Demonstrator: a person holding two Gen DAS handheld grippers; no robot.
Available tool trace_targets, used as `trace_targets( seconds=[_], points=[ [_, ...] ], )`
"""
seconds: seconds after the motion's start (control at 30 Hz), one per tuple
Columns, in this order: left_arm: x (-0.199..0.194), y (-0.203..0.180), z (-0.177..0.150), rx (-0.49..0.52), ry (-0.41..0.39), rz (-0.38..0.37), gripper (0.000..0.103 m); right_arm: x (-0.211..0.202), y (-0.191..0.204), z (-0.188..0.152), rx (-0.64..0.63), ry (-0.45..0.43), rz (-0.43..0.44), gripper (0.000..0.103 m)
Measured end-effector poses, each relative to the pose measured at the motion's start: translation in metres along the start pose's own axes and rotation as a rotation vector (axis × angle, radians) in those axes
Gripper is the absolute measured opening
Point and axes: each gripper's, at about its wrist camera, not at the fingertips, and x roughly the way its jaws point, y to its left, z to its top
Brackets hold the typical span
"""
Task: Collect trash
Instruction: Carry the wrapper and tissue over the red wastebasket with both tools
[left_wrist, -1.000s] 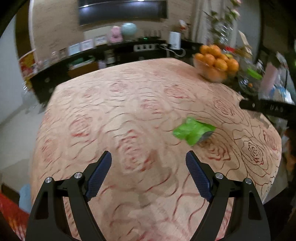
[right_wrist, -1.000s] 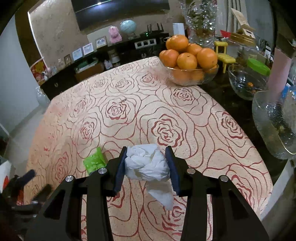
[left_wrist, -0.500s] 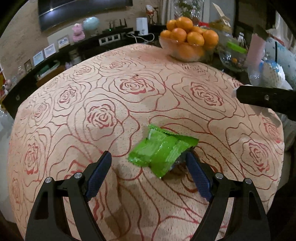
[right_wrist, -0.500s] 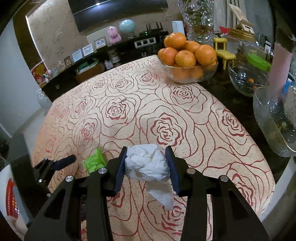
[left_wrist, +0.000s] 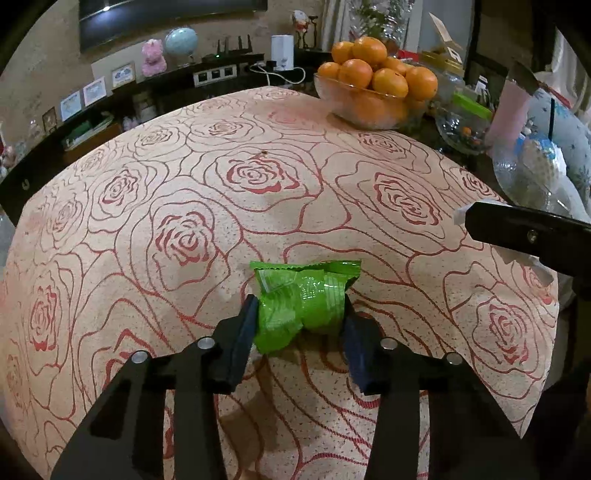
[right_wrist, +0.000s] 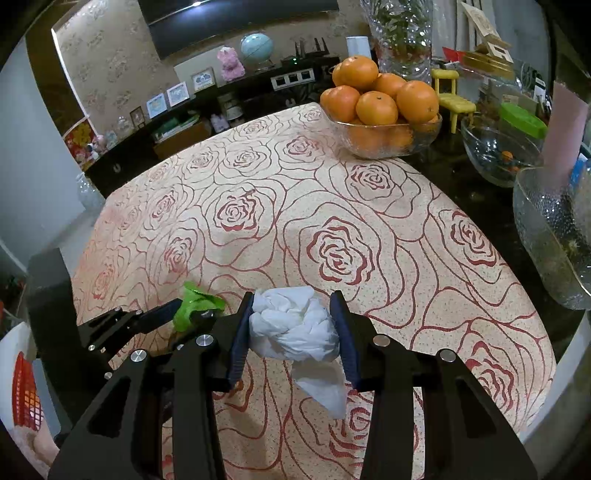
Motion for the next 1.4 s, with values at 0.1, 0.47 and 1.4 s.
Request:
trace_targets(
  seconds=[0.1, 0.47, 1.4],
  points=[
    [-0.005, 0.004, -0.004, -0.019, -0.004, 0.008, 0.041, 0.000, 0.001, 0.000, -0.003, -0.005, 0.002, 0.040],
    [-0.056, 0.031, -0.012, -0.092, -0.075, 0.062, 0.041, -0.006, 0.021, 0.002, -0.045, -0.019, 0.022, 0.040],
    [-0.284, 0.143, -0.105, -0.379, -0.291, 0.420, 0.041, -0.057, 0.153, -0.016, -0.311, -0.147, 0.168, 0.040]
  ],
)
